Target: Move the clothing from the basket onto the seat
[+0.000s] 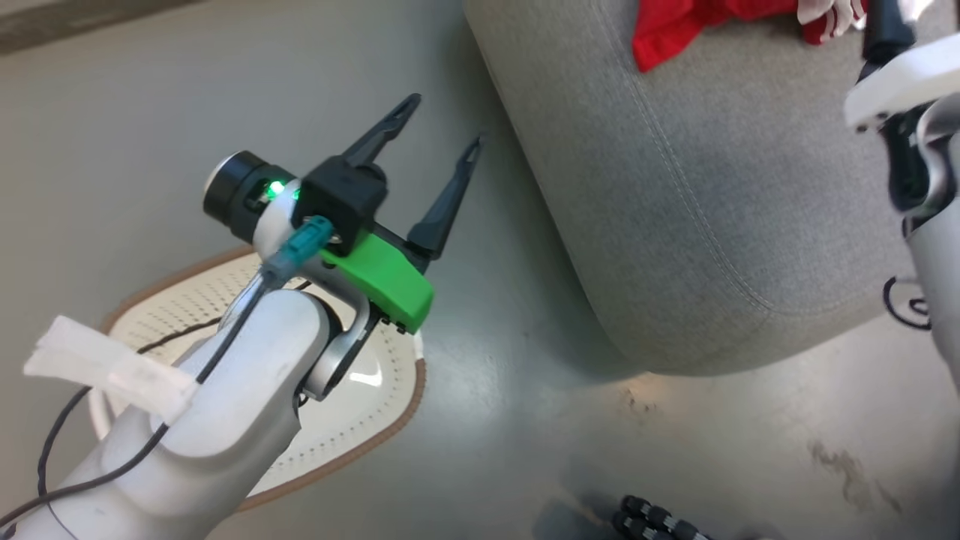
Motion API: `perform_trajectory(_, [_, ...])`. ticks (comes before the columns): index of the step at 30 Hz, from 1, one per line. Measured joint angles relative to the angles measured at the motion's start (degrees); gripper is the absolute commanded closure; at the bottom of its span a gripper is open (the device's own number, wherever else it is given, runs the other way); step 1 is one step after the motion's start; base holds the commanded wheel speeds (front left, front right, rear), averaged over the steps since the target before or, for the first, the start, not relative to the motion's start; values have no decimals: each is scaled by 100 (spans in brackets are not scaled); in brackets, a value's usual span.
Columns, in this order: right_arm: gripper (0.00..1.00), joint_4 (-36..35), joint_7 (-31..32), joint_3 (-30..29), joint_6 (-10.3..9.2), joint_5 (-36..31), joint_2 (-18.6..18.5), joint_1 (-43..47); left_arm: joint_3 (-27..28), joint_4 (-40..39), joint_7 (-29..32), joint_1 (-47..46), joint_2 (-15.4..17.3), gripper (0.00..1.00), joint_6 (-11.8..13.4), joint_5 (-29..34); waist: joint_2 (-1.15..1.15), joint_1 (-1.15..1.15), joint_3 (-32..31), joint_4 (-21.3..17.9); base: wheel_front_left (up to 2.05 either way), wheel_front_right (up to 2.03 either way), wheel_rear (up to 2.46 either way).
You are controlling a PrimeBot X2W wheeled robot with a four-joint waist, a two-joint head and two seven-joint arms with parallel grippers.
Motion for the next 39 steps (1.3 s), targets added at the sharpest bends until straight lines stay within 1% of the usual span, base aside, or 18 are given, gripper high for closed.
perform_trajectory(10, [0,-414,-8,123,191,-111,181,458,543,370,-495,502,-11,0,59,-327,0,0,-481,496,0,0,0])
perform_trajectory(20, [0,-698,-8,232,189,-227,300,1074,1103,755,-654,1205,4,0,122,-592,0,0,-1022,1143,0,0,0])
perform_trajectory(23, [0,-805,-8,208,172,-227,343,1326,1217,821,-671,1444,4,0,129,-635,0,0,-1202,1346,0,0,0])
perform_trajectory(28, [0,-981,-8,204,44,-237,461,1809,1410,959,-702,1862,10,0,129,-642,0,0,-1524,1662,0,0,0])
perform_trajectory(32, [0,-1120,-8,229,11,-257,605,2234,1624,1004,-703,2176,8,0,152,-669,0,0,-1808,1881,0,0,0])
perform_trajectory(37, [0,-1311,-7,339,-87,-254,833,2843,2124,1146,-704,2705,20,0,152,-675,0,0,-2247,2134,0,0,0])
perform_trajectory(39, [0,-1381,-7,354,-132,-254,838,3012,2295,1149,-704,2903,20,0,153,-670,0,0,-2387,2199,0,0,0])
